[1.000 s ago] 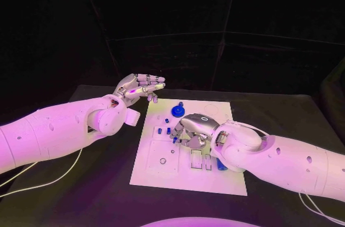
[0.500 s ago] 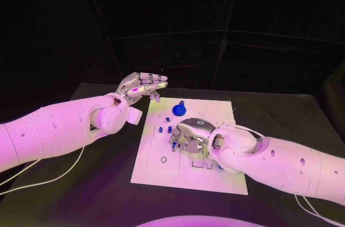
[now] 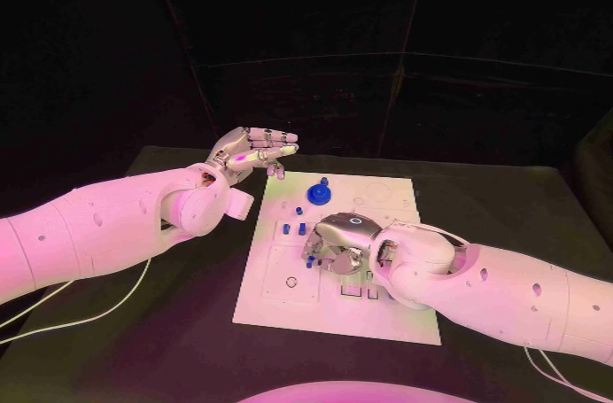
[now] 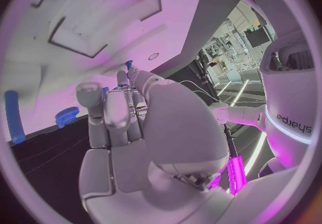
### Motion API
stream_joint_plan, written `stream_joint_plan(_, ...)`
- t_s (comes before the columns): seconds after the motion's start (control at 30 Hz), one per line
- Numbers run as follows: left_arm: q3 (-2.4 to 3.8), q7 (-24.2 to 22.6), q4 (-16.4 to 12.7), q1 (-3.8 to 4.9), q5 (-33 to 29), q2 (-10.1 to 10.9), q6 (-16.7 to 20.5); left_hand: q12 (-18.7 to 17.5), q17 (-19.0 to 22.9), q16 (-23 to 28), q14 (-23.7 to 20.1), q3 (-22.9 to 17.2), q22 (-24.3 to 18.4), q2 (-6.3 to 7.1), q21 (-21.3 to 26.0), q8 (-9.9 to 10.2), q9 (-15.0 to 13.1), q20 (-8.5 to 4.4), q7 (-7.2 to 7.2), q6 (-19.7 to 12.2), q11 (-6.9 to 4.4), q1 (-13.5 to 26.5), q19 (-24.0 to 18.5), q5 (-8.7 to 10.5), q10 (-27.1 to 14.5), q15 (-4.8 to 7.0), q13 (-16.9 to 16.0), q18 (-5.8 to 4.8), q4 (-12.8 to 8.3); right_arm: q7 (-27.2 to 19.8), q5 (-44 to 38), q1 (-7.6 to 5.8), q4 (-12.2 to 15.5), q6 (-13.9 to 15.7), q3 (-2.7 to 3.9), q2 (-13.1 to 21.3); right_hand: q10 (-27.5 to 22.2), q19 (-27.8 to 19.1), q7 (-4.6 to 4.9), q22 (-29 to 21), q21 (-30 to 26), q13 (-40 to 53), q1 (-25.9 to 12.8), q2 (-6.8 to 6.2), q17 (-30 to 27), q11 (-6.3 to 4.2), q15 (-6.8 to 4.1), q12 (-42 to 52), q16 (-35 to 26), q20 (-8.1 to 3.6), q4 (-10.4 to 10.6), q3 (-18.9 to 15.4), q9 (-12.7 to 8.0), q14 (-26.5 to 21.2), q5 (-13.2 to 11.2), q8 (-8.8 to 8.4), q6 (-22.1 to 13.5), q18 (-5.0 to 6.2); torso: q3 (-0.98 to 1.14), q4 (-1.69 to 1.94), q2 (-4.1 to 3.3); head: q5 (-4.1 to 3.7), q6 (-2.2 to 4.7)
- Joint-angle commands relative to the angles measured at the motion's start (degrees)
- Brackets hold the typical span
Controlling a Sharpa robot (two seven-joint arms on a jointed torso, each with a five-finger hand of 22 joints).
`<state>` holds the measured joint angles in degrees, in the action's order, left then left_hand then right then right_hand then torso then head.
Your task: Assemble the parts on the task board
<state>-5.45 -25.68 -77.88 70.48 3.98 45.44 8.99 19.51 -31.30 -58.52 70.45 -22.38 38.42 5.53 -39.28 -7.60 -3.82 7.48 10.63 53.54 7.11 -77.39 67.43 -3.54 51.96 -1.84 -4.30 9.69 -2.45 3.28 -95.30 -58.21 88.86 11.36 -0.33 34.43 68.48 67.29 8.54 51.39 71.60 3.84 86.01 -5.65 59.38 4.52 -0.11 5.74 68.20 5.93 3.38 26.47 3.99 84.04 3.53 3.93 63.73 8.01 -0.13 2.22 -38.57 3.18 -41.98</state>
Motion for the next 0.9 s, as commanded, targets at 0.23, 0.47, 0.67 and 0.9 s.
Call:
stream_joint_plan(0.23, 0.05, -0.07, 0.12, 0.09, -0.24, -0.09, -0.57, 0.23, 0.06, 0.21, -0.52, -0.05, -0.09, -0.32, 0.21, -0.07, -0.04, 0.04, 0.08, 0.39, 0.09, -0.4, -0.27, -0.27, -0.46, -0.06, 0.08, 0.85, -0.42, 0.25, -1.0, -0.05, 0.12, -1.16, -0.02, -0.21, -0.02, 0.13, 0.33, 0.0, 0.26, -0.05, -0.63, -0.08, 0.1, 0.34, 0.08, -0.35, 0.25, 0.13, -0.07, 0.5, 0.06, 1.1, 0.42, -0.18, -0.08, -0.4, 0.0, -0.05, -0.01, 0.01, -0.05)
stream_joint_plan(0.47, 0.04, 0.05, 0.11, 0.09, -0.24, -0.08, -0.64, 0.23, 0.06, 0.21, -0.52, -0.05, -0.09, -0.32, 0.21, -0.07, -0.04, 0.04, 0.08, 0.39, 0.09, -0.4, -0.27, -0.27, -0.46, -0.06, 0.08, 0.85, -0.42, 0.79, -2.58, -0.03, -0.02, -1.88, -0.03, -0.61, -0.17, -0.14, 0.34, -0.35, 0.11, -0.05, -1.2, -0.32, -0.13, 0.38, 0.13, -0.47, 0.14, 0.18, -0.17, 0.49, 0.05, 1.02, 0.45, -0.2, -0.25, -0.33, -0.02, -0.02, -0.03, -0.01, -0.02)
stream_joint_plan(0.67, 0.04, 0.14, 0.08, 0.09, -0.24, -0.03, -0.68, 0.25, 0.13, 0.22, -0.55, -0.02, -0.11, -0.32, 0.23, -0.07, -0.04, 0.04, 0.09, 0.38, 0.11, -0.41, -0.27, -0.27, -0.55, -0.07, 0.1, 0.84, -0.45, 1.24, -3.31, -0.01, -0.16, -2.06, -0.12, -0.79, -1.24, -1.2, 0.57, -1.77, -0.66, -0.16, -3.27, -1.37, -1.09, 0.69, 0.42, -1.12, -0.49, 0.41, 0.0, -0.2, -0.08, 0.63, 1.45, -0.35, -1.22, -0.08, -0.05, -0.03, -0.01, -0.03, -0.04)
stream_joint_plan(0.9, 0.04, 0.25, 0.07, 0.09, -0.24, 0.01, -0.76, 0.25, 0.13, 0.21, -0.55, -0.02, -0.11, -0.32, 0.23, -0.07, -0.04, 0.04, 0.09, 0.38, 0.11, -0.41, -0.27, -0.27, -0.56, -0.07, 0.1, 0.84, -0.45, 1.25, -3.48, 0.0, -0.25, -0.25, -0.26, -0.74, -7.8, -6.72, 1.74, -9.58, -5.38, -0.25, -5.24, -2.58, -8.73, 2.27, 1.73, -1.95, -6.41, 1.58, -0.2, -1.8, -0.2, -2.52, 1.96, -0.3, -3.68, 1.28, -0.05, -0.04, 0.01, -0.07, 0.06)
